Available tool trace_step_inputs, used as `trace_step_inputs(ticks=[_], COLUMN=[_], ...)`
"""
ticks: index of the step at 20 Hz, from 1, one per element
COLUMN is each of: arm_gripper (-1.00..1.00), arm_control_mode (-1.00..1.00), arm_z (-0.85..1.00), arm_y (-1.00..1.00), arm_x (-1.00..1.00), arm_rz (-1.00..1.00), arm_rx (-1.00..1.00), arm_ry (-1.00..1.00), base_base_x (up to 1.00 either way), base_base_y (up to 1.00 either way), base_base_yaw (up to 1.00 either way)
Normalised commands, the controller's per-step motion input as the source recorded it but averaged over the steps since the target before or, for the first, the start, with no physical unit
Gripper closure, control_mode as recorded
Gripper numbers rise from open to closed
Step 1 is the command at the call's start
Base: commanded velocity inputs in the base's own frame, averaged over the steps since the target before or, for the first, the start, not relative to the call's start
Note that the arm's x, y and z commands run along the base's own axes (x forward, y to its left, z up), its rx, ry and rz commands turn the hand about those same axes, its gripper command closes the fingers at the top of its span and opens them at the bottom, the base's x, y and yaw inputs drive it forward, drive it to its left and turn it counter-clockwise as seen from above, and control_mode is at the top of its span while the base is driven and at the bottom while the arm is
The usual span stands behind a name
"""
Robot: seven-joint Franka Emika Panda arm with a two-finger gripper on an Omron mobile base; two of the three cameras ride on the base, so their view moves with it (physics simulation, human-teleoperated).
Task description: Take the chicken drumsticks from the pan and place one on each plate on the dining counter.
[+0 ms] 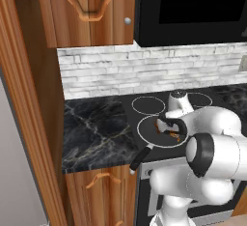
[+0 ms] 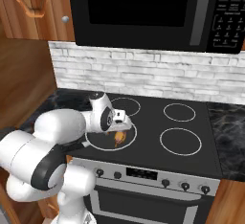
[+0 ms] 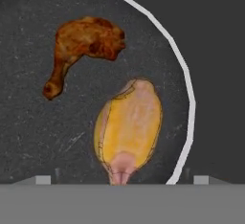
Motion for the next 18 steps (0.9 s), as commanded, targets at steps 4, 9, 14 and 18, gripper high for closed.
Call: trace_step_inputs(ticks=[4, 9, 14, 18], arm_gripper=[-1.0, -1.0, 1.0, 1.0], arm_control_mode=[-1.0, -1.0, -1.0, -1.0], arm_z=[-0.46, -0.48, -0.51, -0.29], arm_y=[-0.28, -0.15, 0.0, 0.0], arm_x=[0.46, 0.3, 0.09, -0.11], arm_rz=[0.0, 0.0, -0.05, -0.08], arm_rx=[0.0, -0.01, 0.0, 0.0], arm_ry=[0.0, 0.0, 0.04, 0.0], base_base_x=[0.0, 0.0, 0.0, 0.0], base_base_y=[0.0, 0.0, 0.0, 0.0], base_base_yaw=[0.0, 0.0, 0.0, 0.0])
